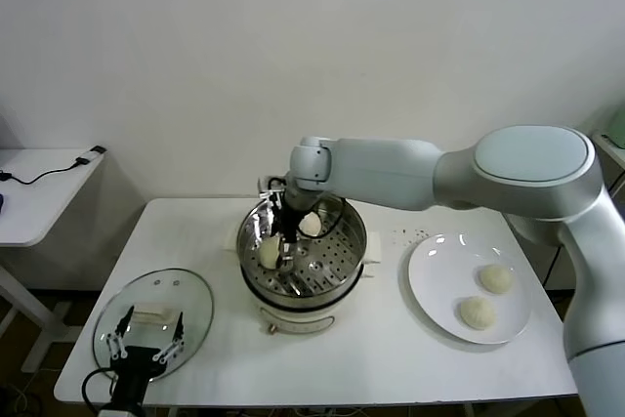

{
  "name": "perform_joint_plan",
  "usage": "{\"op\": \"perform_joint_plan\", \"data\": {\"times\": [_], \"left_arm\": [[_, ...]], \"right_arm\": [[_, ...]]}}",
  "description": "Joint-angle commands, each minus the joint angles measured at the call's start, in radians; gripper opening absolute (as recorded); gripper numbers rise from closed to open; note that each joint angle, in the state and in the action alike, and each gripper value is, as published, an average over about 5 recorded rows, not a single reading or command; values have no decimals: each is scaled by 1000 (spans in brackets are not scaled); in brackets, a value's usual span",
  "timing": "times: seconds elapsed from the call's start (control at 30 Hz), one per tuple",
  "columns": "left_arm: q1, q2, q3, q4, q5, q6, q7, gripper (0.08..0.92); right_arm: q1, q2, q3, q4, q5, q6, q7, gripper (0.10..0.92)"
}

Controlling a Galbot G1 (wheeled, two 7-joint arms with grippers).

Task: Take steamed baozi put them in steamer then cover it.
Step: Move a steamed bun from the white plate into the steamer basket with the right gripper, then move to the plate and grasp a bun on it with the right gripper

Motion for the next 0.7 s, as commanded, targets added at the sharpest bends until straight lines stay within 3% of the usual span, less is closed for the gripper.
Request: {"op": "perform_joint_plan", "data": {"times": [0.03, 0.4, 0.7], "left_arm": [[-1, 0, 1, -3, 1, 2, 0, 823], [-4, 1, 7, -7, 4, 5, 0, 823], [-26, -5, 13, -7, 21, 14, 0, 823]], "right_arm": [[62, -45, -4, 28, -10, 9, -58, 821], [294, -391, -61, 191, -52, 88, -155, 823], [289, -734, -85, 371, -307, 110, -175, 823]]}}
